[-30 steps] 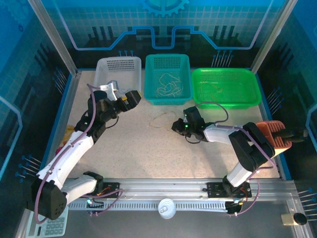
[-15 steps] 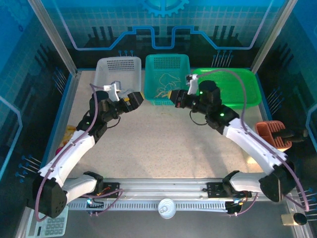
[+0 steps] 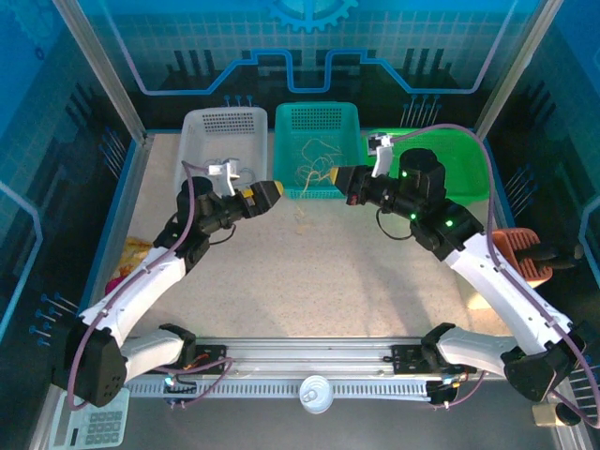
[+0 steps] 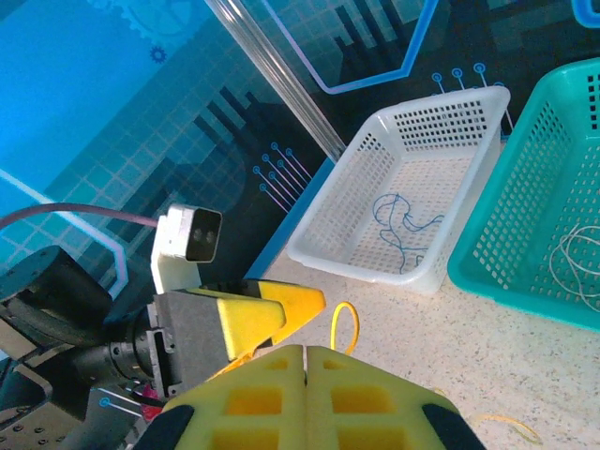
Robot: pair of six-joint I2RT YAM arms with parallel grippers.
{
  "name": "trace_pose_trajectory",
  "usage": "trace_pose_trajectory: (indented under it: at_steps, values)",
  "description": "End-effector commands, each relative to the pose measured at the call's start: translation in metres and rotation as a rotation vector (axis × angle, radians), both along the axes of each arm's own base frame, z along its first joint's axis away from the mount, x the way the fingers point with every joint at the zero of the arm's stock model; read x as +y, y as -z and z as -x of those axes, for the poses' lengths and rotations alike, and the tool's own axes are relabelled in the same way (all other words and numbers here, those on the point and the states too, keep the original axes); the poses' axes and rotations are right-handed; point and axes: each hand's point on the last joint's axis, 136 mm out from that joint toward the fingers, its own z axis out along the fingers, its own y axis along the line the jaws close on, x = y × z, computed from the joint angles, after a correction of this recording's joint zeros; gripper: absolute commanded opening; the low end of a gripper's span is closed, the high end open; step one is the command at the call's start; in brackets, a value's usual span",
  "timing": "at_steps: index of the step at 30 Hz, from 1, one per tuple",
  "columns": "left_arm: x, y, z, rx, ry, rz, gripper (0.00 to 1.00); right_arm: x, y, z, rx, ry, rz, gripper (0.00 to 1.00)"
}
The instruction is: Untangle the cables
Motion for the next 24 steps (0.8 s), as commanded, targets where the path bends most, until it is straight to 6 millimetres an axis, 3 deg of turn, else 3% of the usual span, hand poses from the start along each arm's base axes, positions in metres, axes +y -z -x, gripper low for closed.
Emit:
trace_pose_trajectory:
  at_steps: [1, 7, 13, 24]
  values:
    - [-0.006, -0.008, 0.007, -0.038, 0.036, 0.028, 0.99, -0.008, -0.023, 0.009, -0.065, 0.014, 0.004, 0.0]
    - [-0.009, -0.008, 0.011, -0.034, 0.045, 0.029, 0.99, -0.025, -0.036, 0.003, -0.116, 0.091, 0.035, 0.0]
    - [-0.01, -0.013, 0.016, -0.044, 0.051, 0.03, 0.99, -0.059, -0.066, -0.011, -0.195, 0.22, 0.049, 0.0]
    - [-0.009, -0.02, 0.022, -0.053, 0.05, 0.021, 0.99, -0.152, -0.136, -0.053, -0.421, 0.603, 0.13, 0.0]
